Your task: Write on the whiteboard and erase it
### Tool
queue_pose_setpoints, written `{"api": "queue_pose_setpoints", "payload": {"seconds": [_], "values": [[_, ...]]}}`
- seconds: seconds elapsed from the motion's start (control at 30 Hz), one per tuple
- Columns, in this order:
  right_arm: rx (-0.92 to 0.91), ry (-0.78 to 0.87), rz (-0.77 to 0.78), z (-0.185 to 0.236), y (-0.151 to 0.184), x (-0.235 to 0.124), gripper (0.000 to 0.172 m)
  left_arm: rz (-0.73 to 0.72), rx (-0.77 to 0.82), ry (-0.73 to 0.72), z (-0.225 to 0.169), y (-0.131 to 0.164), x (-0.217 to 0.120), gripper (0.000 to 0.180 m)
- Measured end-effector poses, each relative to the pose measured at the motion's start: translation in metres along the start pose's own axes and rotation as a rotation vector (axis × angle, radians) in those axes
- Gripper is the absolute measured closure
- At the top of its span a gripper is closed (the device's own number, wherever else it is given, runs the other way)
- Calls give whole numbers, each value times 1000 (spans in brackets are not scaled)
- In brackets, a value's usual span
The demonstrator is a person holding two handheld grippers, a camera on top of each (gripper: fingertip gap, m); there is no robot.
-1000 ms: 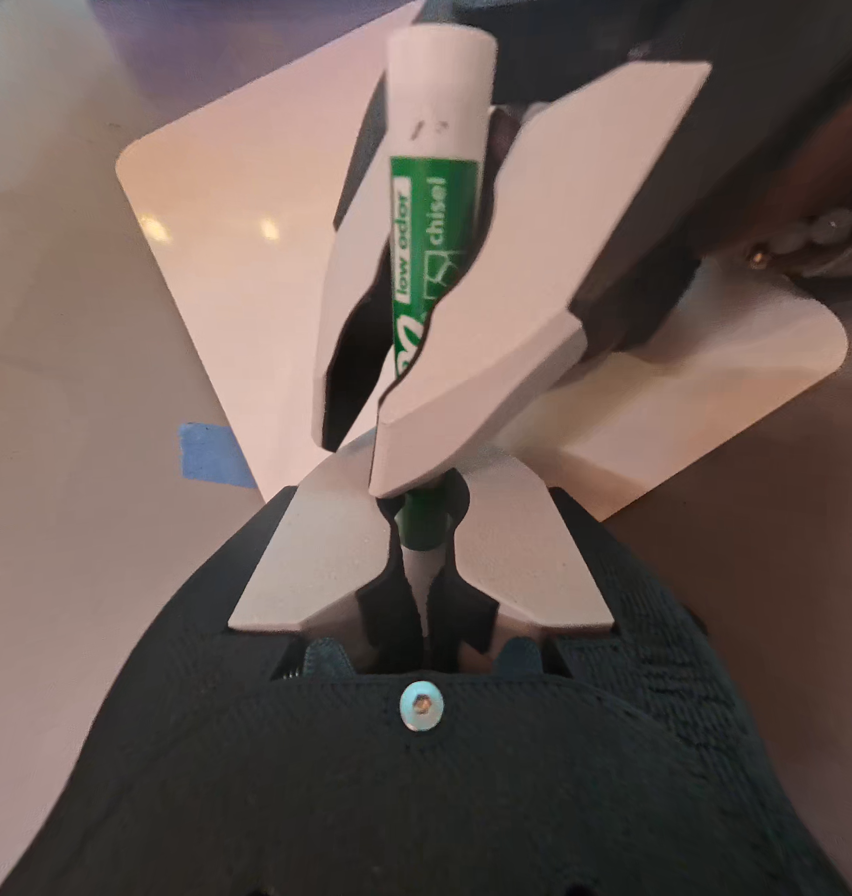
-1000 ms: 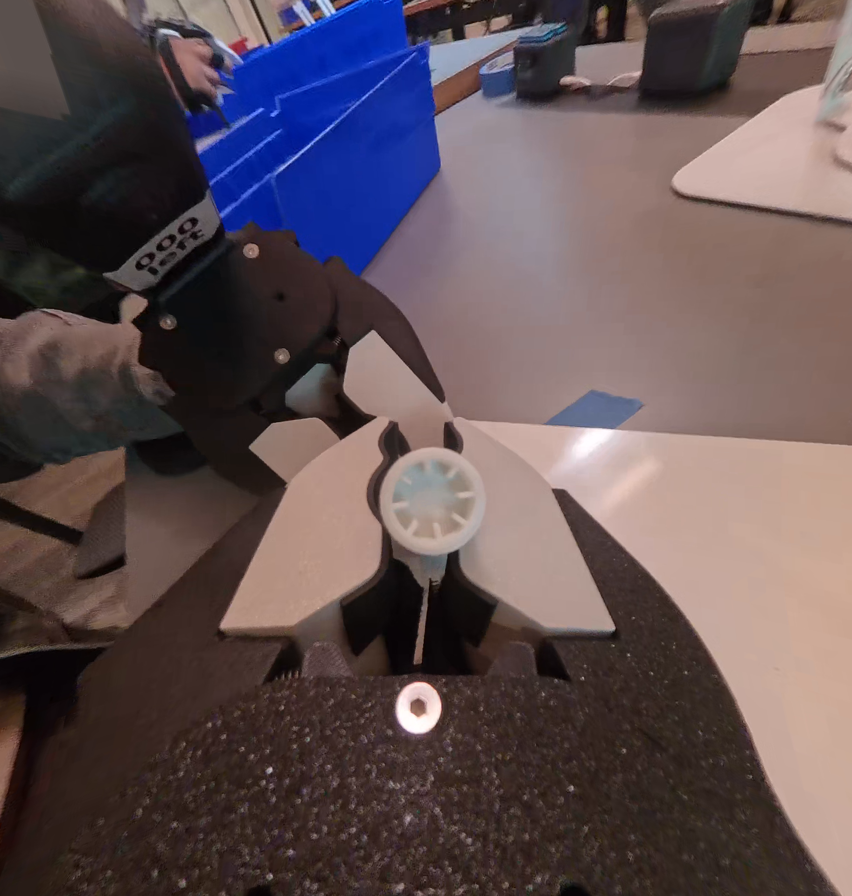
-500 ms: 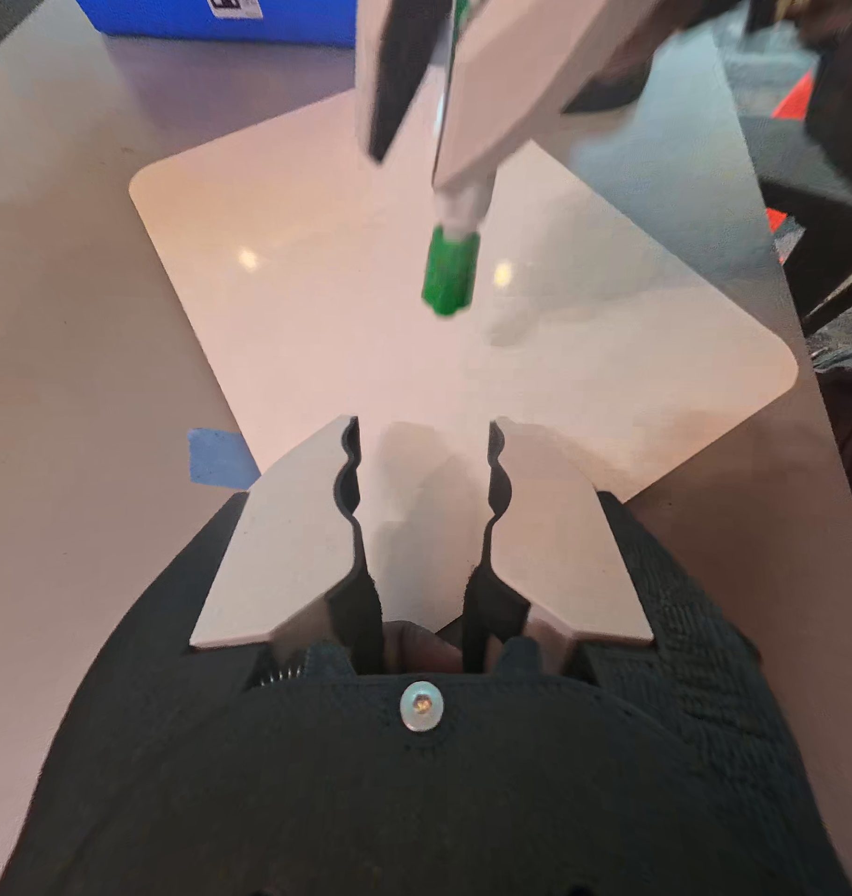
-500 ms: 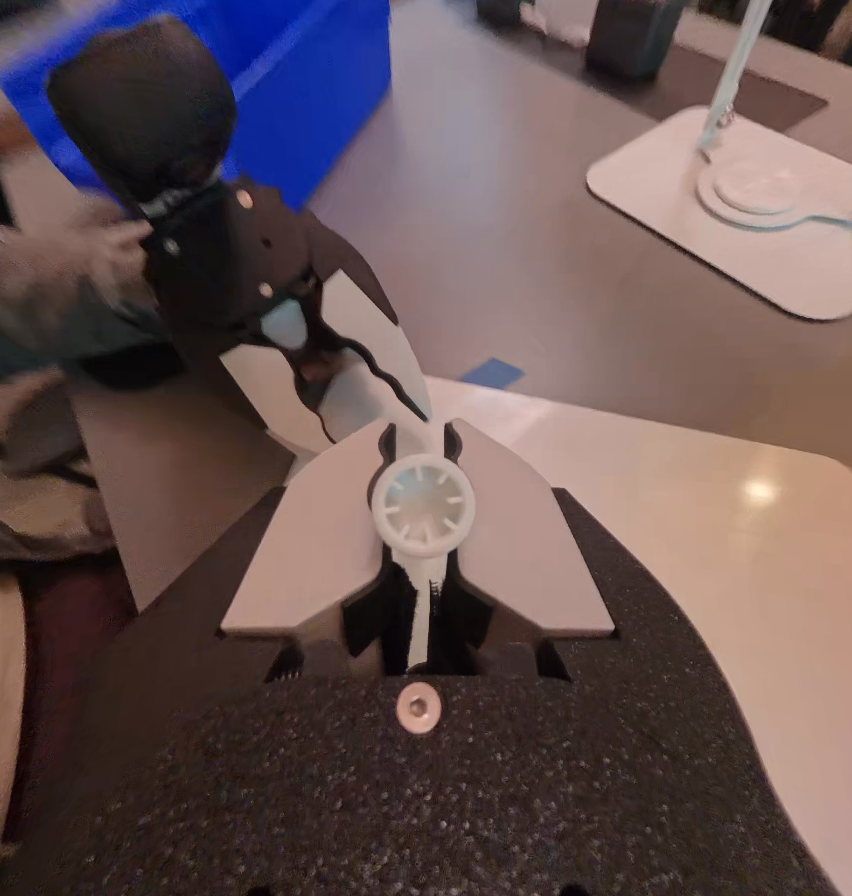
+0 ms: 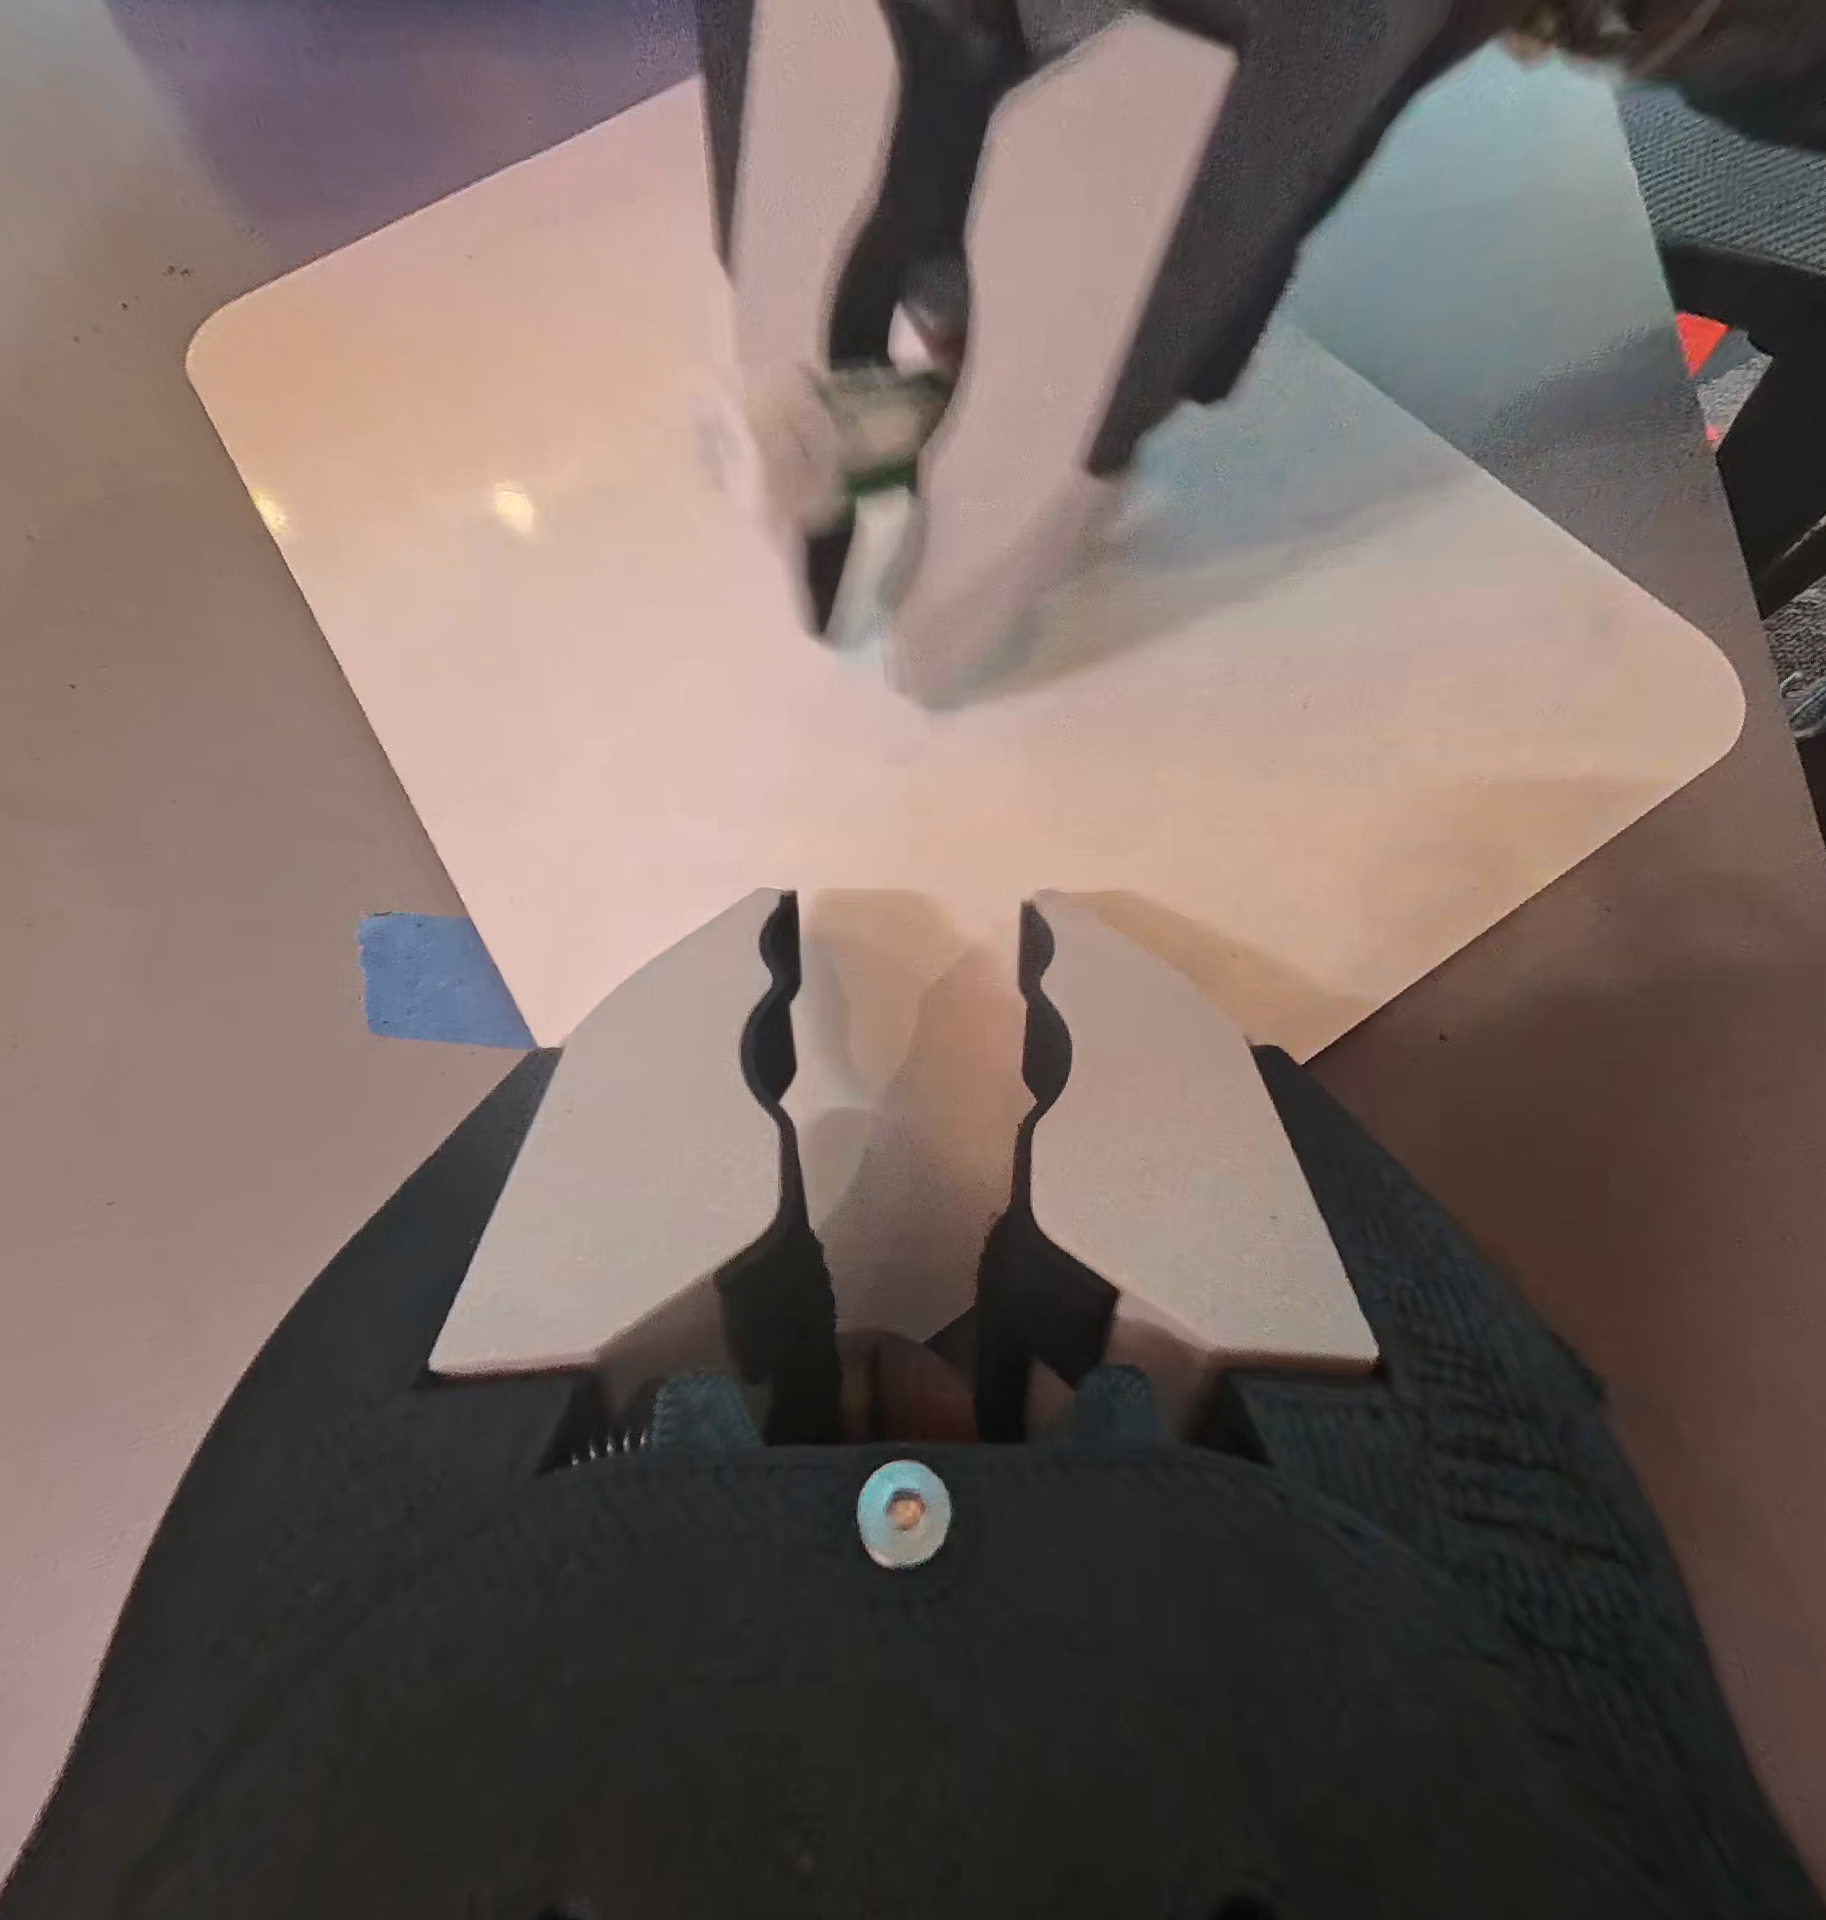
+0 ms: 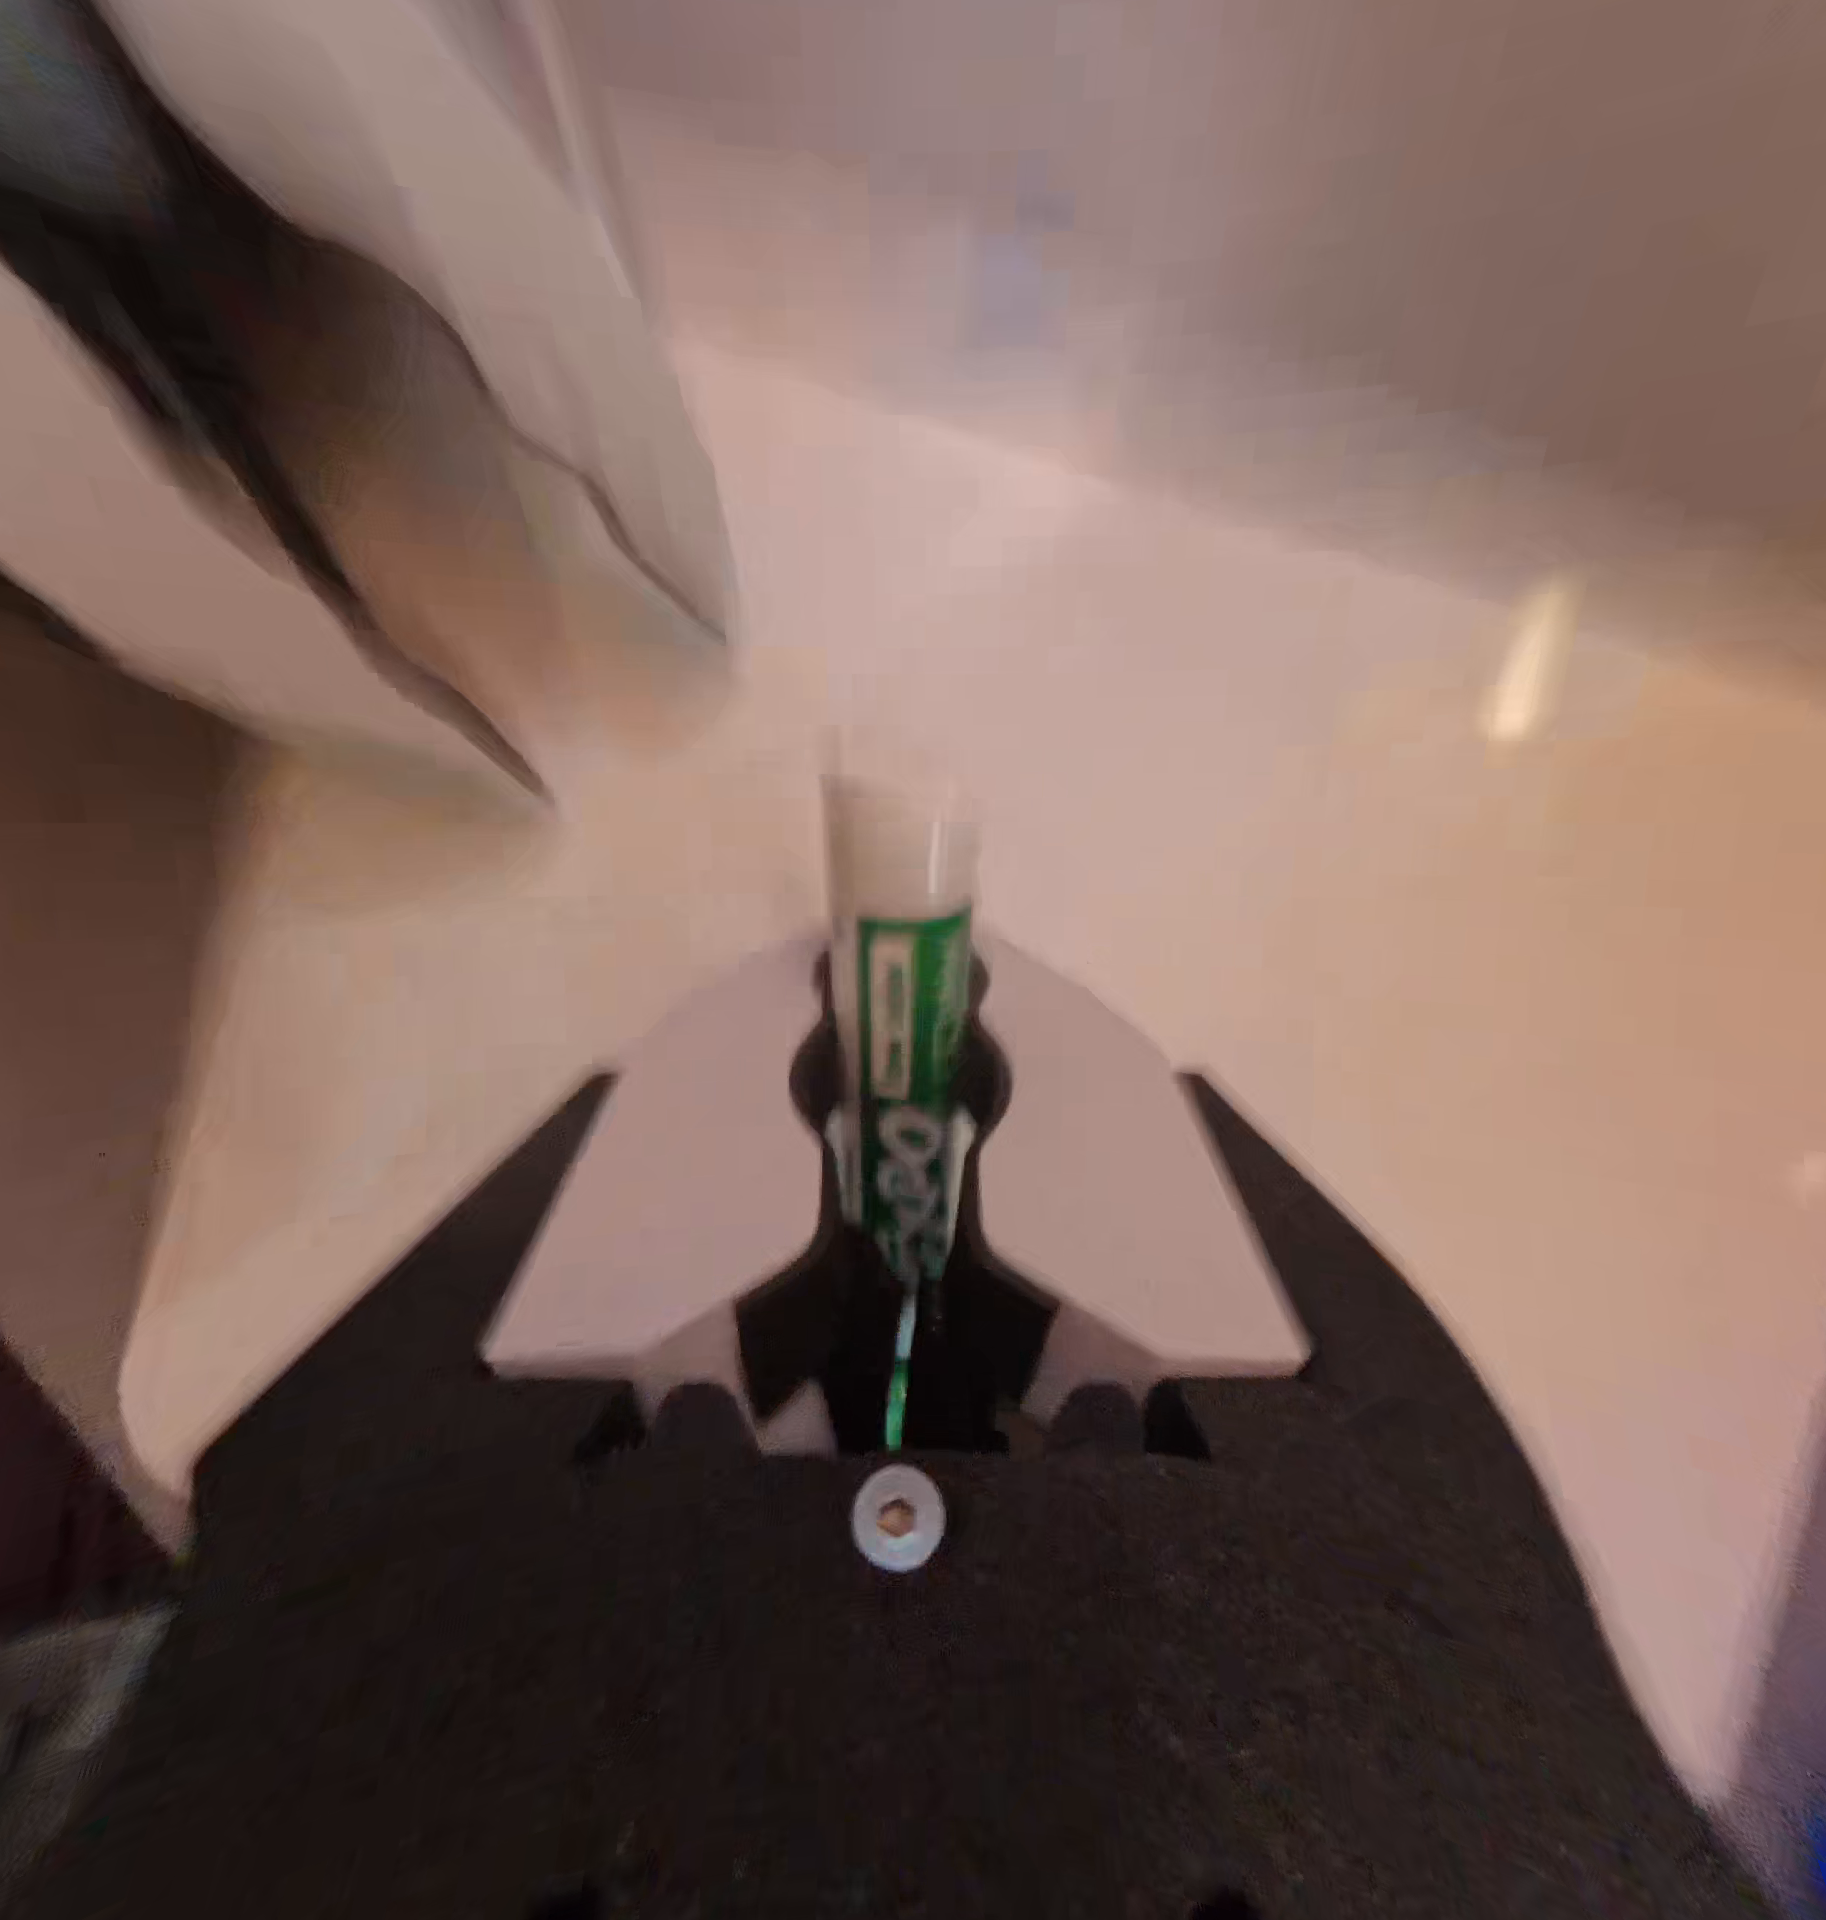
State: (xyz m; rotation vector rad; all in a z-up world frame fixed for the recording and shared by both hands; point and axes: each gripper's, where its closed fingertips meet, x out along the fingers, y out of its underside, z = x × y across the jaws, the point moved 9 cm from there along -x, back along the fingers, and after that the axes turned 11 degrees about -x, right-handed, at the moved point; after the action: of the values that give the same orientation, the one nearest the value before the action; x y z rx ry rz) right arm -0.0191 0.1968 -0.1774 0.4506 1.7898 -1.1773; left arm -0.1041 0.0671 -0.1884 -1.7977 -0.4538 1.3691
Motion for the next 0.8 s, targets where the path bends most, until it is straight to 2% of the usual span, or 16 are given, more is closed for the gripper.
{"api": "queue_pose_setpoints", "payload": {"seconds": [0.03, 0.2, 0.33, 0.43, 0.53, 0.57, 0.6, 0.63, 0.8], "values": [[24, -47, -31, -4, -5, 1, 151, -2, 1, 0, 0, 0, 0, 140], [74, 46, -473, -14, -16, -42, 152, -42, -22, -23, 3, -2, -2, 138], [206, 14, -928, -17, -19, -62, 152, -254, -29, -32, 0, -12, -15, 137], [246, -97, -1147, -4, -28, -65, 152, -410, -128, -13, -20, -30, -27, 134], [251, -197, -1249, 13, -41, -61, 152, -538, -182, -44, -40, -40, -31, 134], [243, -230, -1271, 18, -46, -60, 152, -556, -172, -59, -44, -40, -30, 137], [236, -257, -1288, 23, -49, -60, 152, -565, -155, -59, -48, -38, -30, 150], [227, -274, -1293, 26, -52, -59, 152, -580, -139, -38, -52, -36, -31, 159], [183, -316, -1228, 37, -49, -54, 151, -556, -158, -72, -55, -19, -55, 162]]}}
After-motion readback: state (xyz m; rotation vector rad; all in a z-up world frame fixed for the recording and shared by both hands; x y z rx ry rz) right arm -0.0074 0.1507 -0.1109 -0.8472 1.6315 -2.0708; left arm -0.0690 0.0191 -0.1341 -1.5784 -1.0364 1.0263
